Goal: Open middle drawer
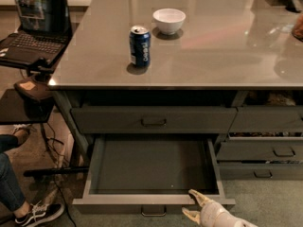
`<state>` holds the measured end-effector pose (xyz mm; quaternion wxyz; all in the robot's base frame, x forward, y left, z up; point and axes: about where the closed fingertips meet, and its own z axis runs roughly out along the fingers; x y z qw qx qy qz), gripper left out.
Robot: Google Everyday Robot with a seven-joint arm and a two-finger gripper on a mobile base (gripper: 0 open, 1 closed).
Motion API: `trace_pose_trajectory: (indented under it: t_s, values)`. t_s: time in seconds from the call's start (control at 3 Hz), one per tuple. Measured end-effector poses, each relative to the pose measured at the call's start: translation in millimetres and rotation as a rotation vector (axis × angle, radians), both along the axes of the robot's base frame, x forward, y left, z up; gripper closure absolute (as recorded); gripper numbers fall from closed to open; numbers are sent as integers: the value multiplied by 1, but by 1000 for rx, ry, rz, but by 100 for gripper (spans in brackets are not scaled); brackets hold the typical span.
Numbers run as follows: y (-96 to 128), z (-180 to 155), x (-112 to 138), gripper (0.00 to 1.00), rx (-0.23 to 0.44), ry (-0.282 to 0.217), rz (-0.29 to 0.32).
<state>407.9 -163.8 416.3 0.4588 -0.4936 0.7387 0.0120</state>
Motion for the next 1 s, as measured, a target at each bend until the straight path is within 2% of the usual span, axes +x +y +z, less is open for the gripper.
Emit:
trace_pose_trajectory:
  t_s: [0.67, 1.0]
  values:
    - [-1, 3, -11, 100, 5, -7, -5]
    - [-1, 3, -10, 81, 5, -7, -5]
